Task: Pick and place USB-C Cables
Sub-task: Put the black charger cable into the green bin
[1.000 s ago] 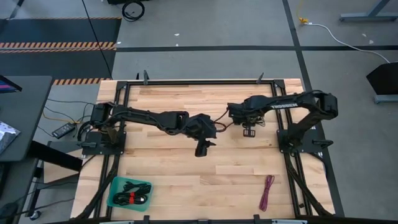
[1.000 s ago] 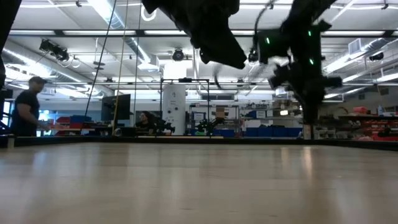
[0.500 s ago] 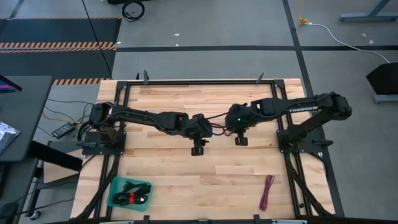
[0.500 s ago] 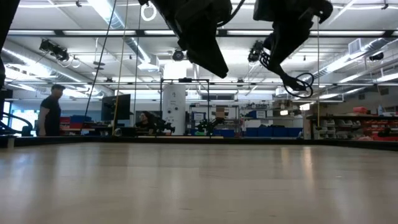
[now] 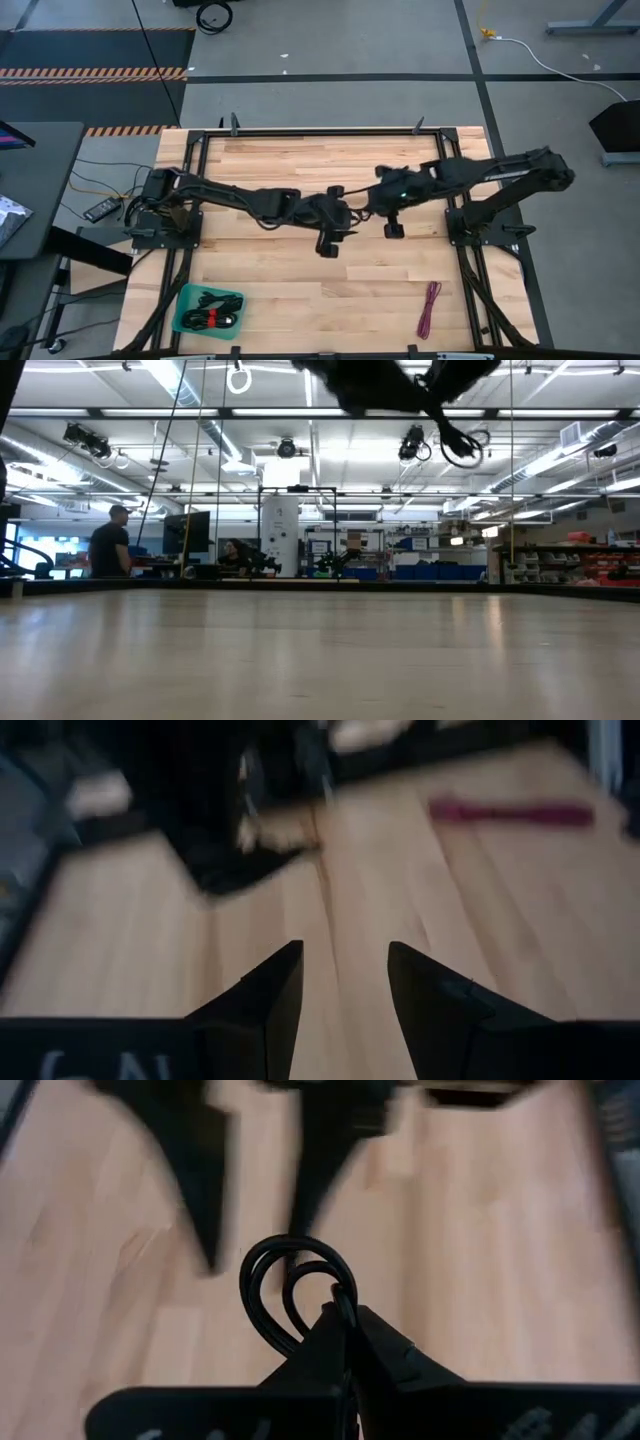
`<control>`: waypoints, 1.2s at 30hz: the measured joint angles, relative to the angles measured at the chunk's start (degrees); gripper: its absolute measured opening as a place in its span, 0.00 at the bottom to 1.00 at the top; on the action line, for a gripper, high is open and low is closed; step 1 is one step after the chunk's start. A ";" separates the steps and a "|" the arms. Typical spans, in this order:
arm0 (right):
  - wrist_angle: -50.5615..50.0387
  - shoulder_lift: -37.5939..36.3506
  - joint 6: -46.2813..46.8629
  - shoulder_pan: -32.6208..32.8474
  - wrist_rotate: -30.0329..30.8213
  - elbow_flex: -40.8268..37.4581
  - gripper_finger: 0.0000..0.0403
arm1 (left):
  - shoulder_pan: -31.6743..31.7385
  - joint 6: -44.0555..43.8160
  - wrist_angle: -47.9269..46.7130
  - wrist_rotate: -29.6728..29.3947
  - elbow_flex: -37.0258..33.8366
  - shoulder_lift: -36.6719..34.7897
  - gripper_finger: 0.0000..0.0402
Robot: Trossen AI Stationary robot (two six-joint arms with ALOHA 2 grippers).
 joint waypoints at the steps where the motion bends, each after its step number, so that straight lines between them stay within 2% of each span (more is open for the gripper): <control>1: -0.17 -0.68 -0.28 0.00 1.79 0.70 0.02 | -0.34 0.19 1.96 -0.04 -0.04 -0.56 0.39; 5: 2.34 -4.97 -0.79 -0.12 4.54 3.37 0.02 | -2.33 0.46 5.61 -1.46 -0.81 -2.82 0.39; 10: 7.02 -10.51 -0.65 1.13 4.74 3.59 0.02 | -5.31 3.61 4.68 -17.17 -0.25 -5.68 0.36; 13: 11.69 -14.49 0.52 2.31 3.78 3.94 0.02 | -5.93 4.14 2.17 -19.50 -0.67 -4.90 0.33; 18: 9.29 -15.20 1.10 4.01 4.27 3.39 0.02 | -5.56 5.26 6.07 -19.57 -0.37 -5.45 0.29; 21: 9.99 -14.70 1.19 5.28 4.21 3.48 0.02 | -5.31 5.34 7.83 -17.58 -0.52 -5.08 0.28; 25: 10.89 -12.42 2.15 7.05 3.11 2.97 0.02 | -4.37 5.36 9.16 -9.67 -0.42 -4.90 0.28; 28: 13.73 -11.66 2.68 9.20 2.12 3.12 0.02 | -3.71 4.01 9.97 -6.14 -0.44 -4.28 0.28; 36: 16.03 -11.44 2.61 13.58 3.25 3.07 0.03 | -3.70 5.21 17.85 -4.79 -0.42 -3.88 0.28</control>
